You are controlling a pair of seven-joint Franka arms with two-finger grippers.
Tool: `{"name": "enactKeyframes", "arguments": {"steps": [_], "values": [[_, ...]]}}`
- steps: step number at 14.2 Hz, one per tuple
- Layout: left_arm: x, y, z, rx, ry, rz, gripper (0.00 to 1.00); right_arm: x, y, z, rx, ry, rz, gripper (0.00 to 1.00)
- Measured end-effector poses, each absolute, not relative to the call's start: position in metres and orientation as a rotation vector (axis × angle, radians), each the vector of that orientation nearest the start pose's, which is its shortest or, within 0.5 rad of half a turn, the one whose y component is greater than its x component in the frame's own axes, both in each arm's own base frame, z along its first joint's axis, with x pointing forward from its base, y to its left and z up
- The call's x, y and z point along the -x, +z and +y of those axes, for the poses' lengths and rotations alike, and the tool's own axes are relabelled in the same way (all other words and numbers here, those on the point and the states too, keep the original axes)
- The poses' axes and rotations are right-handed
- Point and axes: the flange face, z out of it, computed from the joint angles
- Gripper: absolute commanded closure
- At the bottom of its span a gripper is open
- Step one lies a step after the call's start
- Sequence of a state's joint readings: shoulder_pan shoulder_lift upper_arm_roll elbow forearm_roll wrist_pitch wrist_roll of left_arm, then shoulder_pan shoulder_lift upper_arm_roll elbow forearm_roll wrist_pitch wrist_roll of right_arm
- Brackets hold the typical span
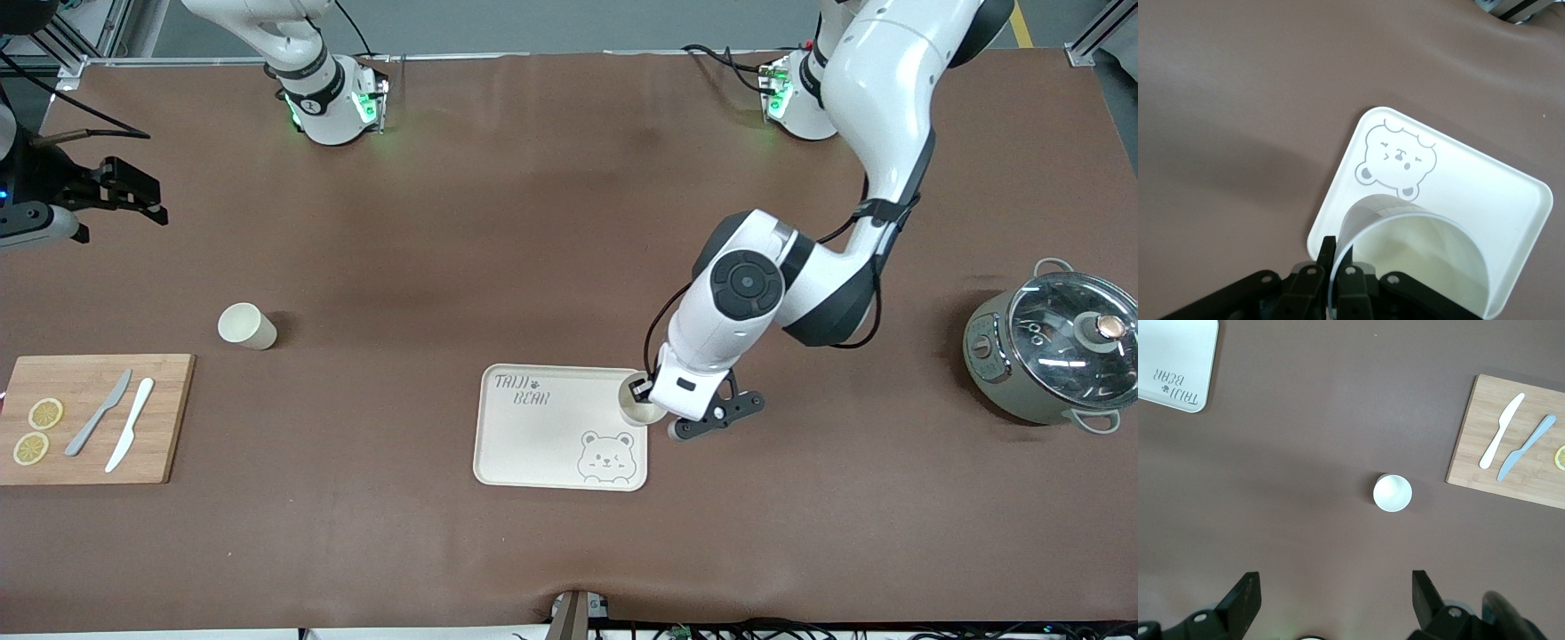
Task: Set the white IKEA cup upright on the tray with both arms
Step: 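Carry the cup with the left gripper onto the bear tray, then lower the cup onto the tray while the right gripper reaches the other cup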
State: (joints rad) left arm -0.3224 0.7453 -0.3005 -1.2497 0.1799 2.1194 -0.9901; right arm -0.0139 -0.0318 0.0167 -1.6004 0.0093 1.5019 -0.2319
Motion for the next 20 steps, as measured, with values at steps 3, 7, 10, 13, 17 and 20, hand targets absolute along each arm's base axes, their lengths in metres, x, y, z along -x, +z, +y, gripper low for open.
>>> {"name": "enactKeyframes", "arguments": {"steps": [3,7,10,13,17,20], "values": [[-0.652,0.311,-0.402,3.191,-0.176,-0.597,1.0,-0.539,0.619,0.0,3.105,0.112,-0.361,0.0],[-0.648,0.293,-0.414,3.2,-0.184,-0.584,1.0,-0.542,0.615,-0.002,3.131,0.123,-0.365,0.0],[-0.648,0.287,-0.417,3.207,-0.191,-0.596,1.0,-0.543,0.613,-0.002,3.132,0.125,-0.365,0.0],[-0.65,0.274,-0.416,3.207,-0.19,-0.601,1.0,-0.546,0.608,-0.003,3.131,0.135,-0.363,0.0],[-0.647,0.251,-0.424,3.223,-0.199,-0.589,1.0,-0.558,0.583,-0.007,3.123,0.203,-0.353,0.0],[-0.64,0.238,-0.434,3.214,-0.218,-0.559,1.0,-0.57,0.557,-0.01,3.118,0.272,-0.347,0.0]]}}
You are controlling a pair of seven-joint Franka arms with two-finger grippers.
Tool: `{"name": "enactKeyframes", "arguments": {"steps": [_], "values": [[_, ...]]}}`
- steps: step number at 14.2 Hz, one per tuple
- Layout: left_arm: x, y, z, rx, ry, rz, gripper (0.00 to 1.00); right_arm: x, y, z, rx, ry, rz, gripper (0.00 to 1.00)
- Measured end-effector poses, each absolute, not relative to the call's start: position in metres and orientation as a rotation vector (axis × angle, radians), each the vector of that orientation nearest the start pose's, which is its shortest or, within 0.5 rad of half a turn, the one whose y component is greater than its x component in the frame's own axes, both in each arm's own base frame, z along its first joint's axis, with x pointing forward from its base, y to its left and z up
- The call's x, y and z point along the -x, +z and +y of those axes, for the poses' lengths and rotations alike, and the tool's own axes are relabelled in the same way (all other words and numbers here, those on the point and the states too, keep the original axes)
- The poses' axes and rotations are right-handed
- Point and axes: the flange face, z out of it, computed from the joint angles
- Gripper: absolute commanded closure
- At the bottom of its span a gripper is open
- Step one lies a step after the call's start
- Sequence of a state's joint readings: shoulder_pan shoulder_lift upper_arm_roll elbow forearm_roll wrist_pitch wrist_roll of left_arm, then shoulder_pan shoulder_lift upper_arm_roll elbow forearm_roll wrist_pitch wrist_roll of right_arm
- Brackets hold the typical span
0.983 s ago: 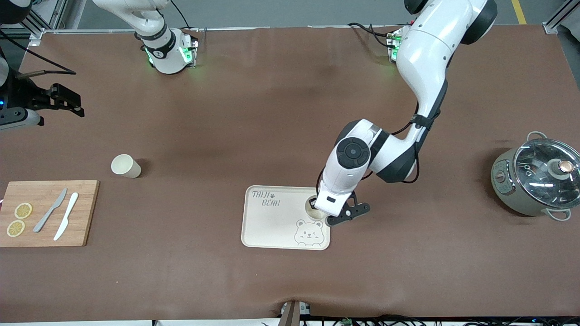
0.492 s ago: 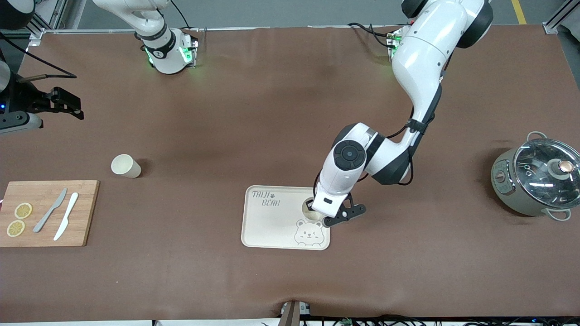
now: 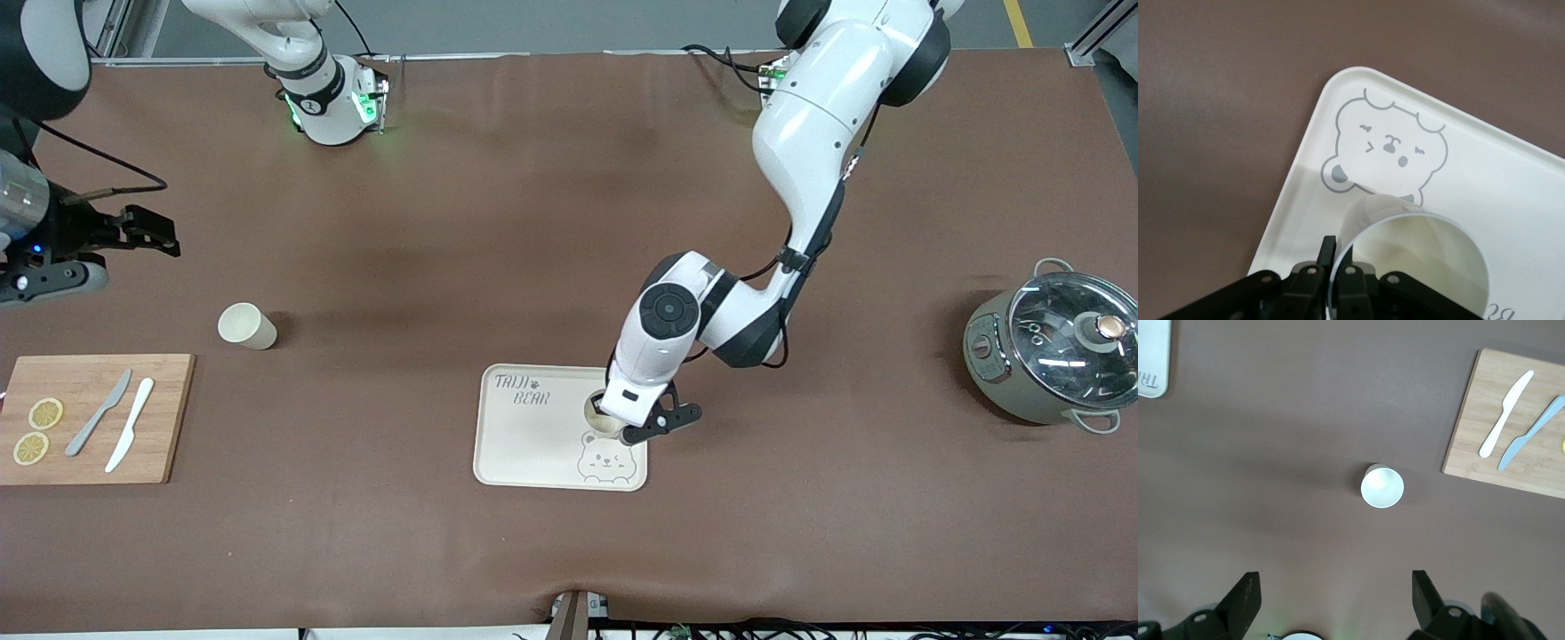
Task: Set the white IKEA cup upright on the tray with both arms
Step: 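Lower the cup onto the tray while the right gripper reaches the other cup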
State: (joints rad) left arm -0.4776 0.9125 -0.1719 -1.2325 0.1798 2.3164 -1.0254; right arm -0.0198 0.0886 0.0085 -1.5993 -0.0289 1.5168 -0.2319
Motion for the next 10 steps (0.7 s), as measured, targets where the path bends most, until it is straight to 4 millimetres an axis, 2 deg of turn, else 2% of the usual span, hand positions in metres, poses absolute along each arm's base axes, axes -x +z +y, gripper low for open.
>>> {"name": "enactKeyframes", "arguments": {"steps": [4,10], "values": [[-0.64,0.231,-0.436,3.219,-0.237,-0.556,1.0,-0.584,0.526,-0.018,3.109,0.329,-0.327,0.0],[-0.641,0.221,-0.436,3.23,-0.253,-0.56,1.0,-0.593,0.507,-0.027,3.106,0.35,-0.304,0.0]]}}
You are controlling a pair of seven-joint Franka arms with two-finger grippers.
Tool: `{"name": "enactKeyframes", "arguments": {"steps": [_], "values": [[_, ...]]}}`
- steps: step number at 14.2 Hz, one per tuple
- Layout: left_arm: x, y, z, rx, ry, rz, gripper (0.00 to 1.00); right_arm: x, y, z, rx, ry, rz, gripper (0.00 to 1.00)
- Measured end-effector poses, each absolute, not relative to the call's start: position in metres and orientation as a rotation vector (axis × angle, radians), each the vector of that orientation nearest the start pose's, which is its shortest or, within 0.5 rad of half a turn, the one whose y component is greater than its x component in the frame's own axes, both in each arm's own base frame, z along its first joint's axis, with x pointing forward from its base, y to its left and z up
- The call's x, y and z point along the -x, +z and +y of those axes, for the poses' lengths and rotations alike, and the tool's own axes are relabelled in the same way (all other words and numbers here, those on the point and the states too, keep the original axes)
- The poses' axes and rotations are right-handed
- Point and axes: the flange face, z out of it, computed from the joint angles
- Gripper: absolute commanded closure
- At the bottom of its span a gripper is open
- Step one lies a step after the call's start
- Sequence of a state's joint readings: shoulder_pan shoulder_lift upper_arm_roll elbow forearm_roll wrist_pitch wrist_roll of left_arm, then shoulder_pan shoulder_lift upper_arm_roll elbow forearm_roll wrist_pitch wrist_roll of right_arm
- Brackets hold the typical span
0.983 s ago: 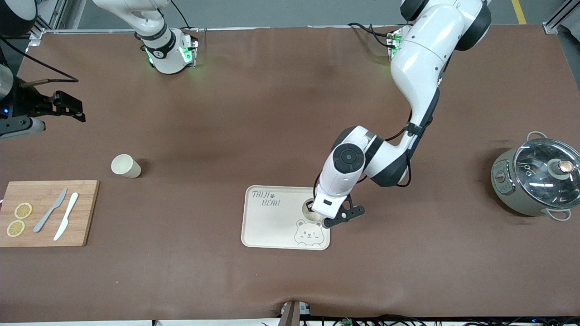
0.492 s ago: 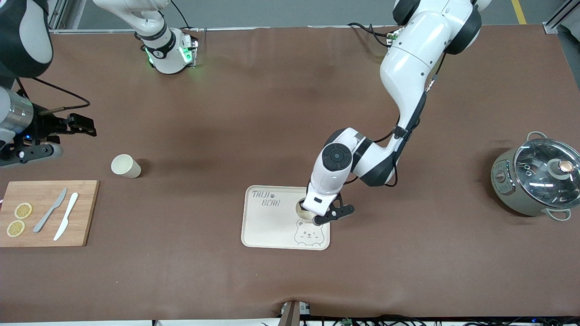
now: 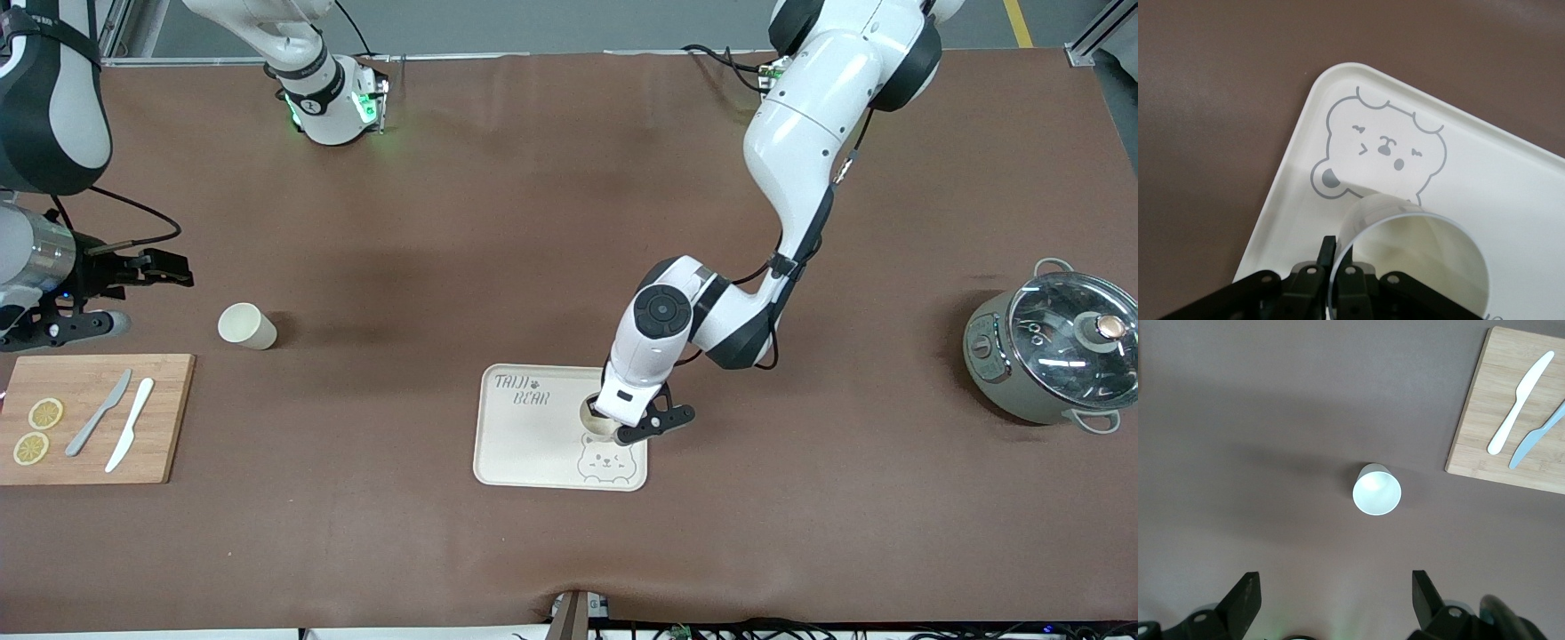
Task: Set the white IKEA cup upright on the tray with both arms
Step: 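Lower the cup onto the tray while the right gripper reaches the other cup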
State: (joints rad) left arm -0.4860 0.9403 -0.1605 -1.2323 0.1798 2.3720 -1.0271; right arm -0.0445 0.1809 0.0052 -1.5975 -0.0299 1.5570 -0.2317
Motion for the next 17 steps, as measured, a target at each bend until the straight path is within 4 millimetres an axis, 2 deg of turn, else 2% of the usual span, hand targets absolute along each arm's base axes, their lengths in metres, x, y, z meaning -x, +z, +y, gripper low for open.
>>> {"name": "enactKeyframes", "arguments": {"steps": [3,10,12,14,16,17], "values": [[-0.642,0.217,-0.437,3.238,-0.263,-0.561,1.0,-0.597,0.495,-0.034,3.104,0.362,-0.286,0.0],[-0.647,0.217,-0.432,3.24,-0.299,-0.572,1.0,-0.604,0.448,-0.052,3.102,0.366,-0.244,0.0],[-0.649,0.217,-0.429,3.237,-0.307,-0.576,0.93,-0.603,0.432,-0.057,3.104,0.357,-0.23,0.0],[-0.649,0.217,-0.429,3.237,-0.309,-0.577,0.82,-0.6,0.416,-0.067,3.106,0.343,-0.207,0.0],[-0.648,0.217,-0.431,3.239,-0.311,-0.571,0.59,-0.595,0.399,-0.074,3.107,0.337,-0.189,0.0],[-0.646,0.217,-0.433,3.241,-0.311,-0.566,0.2,-0.594,0.393,-0.076,3.107,0.337,-0.185,0.0]]}}
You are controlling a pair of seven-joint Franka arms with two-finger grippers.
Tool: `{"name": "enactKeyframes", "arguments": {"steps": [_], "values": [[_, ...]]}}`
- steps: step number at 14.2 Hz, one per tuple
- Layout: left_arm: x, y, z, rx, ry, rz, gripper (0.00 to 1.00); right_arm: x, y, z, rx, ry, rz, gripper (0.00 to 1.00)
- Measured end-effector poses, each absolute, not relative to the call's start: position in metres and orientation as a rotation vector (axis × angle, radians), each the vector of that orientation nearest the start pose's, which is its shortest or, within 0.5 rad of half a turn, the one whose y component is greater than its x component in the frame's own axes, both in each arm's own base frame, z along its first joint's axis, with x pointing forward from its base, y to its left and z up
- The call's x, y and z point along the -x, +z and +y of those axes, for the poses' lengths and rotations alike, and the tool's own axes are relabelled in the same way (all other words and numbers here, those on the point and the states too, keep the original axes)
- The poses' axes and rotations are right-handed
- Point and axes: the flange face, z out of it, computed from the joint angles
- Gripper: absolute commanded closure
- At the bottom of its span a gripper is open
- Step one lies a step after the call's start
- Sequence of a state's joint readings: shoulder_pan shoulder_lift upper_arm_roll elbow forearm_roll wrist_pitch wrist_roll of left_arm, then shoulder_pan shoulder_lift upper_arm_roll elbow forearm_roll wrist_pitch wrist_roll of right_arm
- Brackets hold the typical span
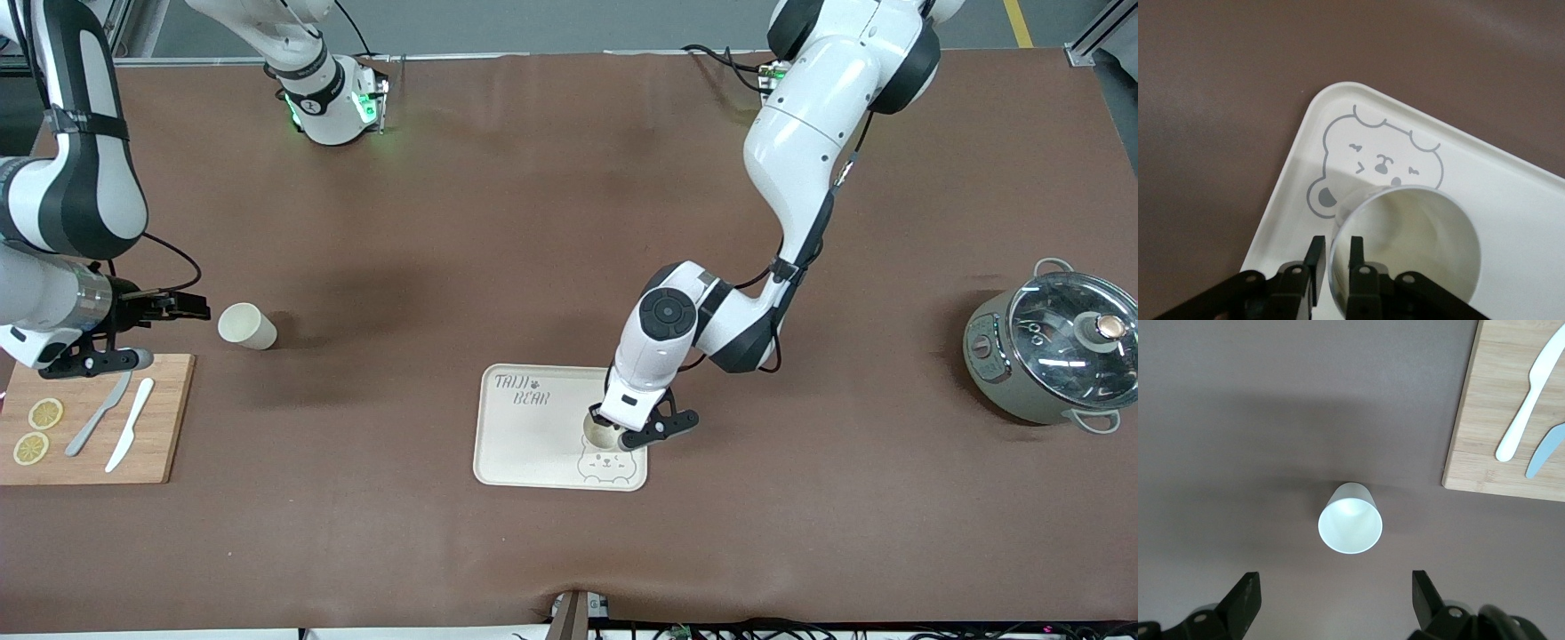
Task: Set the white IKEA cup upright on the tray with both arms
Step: 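Lower the cup onto the tray while the right gripper reaches the other cup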
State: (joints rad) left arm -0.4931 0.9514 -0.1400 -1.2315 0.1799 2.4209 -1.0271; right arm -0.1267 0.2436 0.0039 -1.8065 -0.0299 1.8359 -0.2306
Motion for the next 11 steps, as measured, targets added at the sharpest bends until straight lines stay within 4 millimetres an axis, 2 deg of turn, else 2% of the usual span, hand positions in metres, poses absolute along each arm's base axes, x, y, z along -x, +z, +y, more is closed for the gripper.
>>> {"name": "enactKeyframes", "arguments": {"steps": [1,4,6,9,11], "values": [[-0.645,0.217,-0.435,3.242,-0.311,-0.562,0.0,-0.592,0.387,-0.077,3.106,0.339,-0.181,0.0],[-0.646,0.219,-0.437,3.248,-0.322,-0.56,0.0,-0.587,0.376,-0.084,3.106,0.336,-0.162,0.0],[-0.65,0.226,-0.435,3.25,-0.343,-0.567,0.0,-0.582,0.364,-0.099,3.11,0.313,-0.123,0.0],[-0.657,0.245,-0.432,3.251,-0.386,-0.577,0.0,-0.572,0.338,-0.11,3.115,0.283,-0.093,0.0],[-0.659,0.266,-0.429,3.24,-0.388,-0.583,0.0,-0.567,0.328,-0.111,3.115,0.28,-0.087,0.0]]}}
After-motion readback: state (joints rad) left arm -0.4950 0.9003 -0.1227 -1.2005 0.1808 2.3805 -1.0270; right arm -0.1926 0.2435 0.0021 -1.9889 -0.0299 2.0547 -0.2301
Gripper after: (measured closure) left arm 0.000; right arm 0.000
